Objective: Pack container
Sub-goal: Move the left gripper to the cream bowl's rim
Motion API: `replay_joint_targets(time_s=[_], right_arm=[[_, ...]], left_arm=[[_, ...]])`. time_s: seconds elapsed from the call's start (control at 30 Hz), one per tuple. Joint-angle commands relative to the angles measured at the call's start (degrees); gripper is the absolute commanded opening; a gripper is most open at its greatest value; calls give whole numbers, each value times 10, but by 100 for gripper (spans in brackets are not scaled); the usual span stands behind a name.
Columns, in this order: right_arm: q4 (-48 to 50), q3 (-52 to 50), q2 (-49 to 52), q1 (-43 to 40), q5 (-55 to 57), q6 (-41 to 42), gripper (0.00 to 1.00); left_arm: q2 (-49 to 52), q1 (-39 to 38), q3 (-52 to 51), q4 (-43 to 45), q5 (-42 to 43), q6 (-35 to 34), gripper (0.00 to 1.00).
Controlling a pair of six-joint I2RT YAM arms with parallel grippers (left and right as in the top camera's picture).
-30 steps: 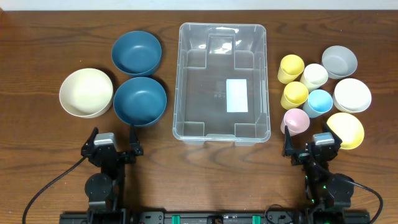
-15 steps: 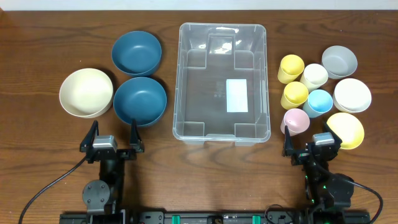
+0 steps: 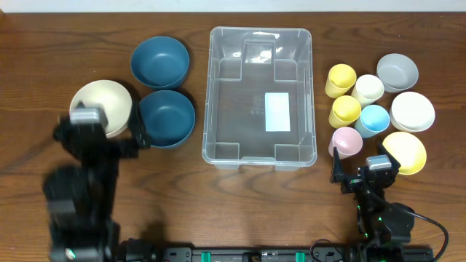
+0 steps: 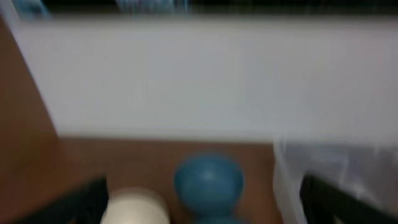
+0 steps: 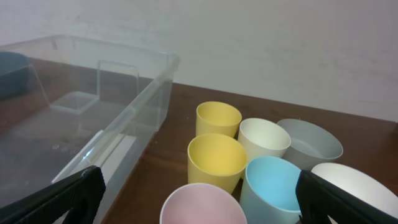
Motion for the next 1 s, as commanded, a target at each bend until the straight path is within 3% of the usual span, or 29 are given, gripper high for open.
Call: replay_joint_targets(time_s=[0.0,0.4,0.5,0.67,0.83,0.97], right_arm=[[-3,-1,-3,-6,-2,-7,99],[-2,-1,-3,-6,-2,-7,99],[-3,-1,-3,-6,-2,-7,99],[-3,-1,-3,-6,-2,-7,99],[-3,-1,-3,-6,-2,-7,99],[-2,-1,-3,-6,-2,-7,99]], left_arm=[[109,-1,107,-75,-6,10,98],[341,-1,148,-123,-18,8,98],[382,15,148,-122,-94,-82,98],[406,103,148,-137,-112,-246,98],[407,221,148,-146,-2,-265,96],[412,290,138,-153,33,-265,96]])
